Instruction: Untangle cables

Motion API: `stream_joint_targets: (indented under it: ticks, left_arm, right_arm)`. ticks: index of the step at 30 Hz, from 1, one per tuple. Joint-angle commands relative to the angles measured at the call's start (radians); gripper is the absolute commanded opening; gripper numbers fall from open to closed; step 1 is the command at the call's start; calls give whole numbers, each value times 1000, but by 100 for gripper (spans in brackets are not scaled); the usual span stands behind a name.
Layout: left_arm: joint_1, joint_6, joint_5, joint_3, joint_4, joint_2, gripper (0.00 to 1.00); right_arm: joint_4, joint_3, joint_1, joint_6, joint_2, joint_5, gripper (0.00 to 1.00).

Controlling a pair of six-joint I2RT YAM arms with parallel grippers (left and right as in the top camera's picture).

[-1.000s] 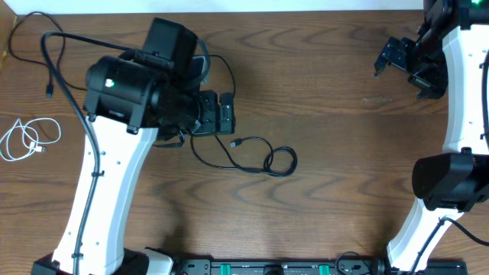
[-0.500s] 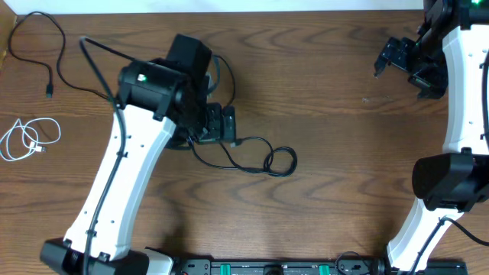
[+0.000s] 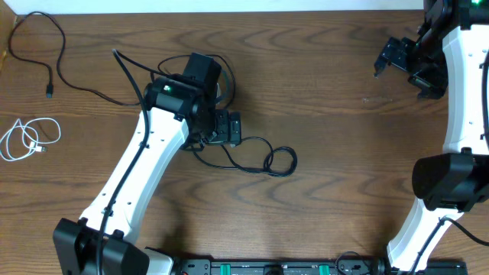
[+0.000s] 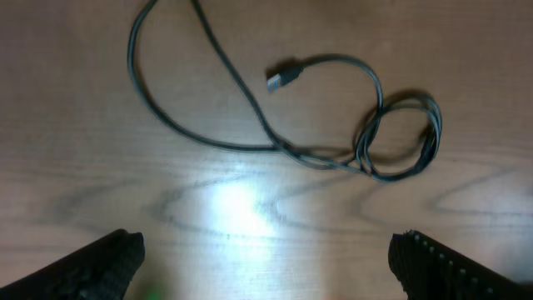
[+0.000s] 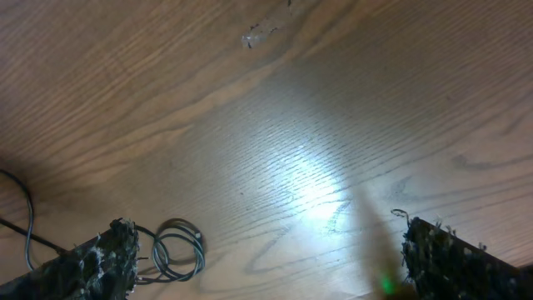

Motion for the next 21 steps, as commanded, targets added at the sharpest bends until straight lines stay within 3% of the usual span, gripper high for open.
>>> stream_joint_targets:
  ticks: [1,21]
  left_arm:
    - [-2,-5,-14,-26,34,-2,98]
    - [-2,-5,-10,-32,-8,-2,98]
  right_arm:
    - [-1,-4,6,-11,-9,5,99]
    - [-1,-4,6,-11,-9,5,99]
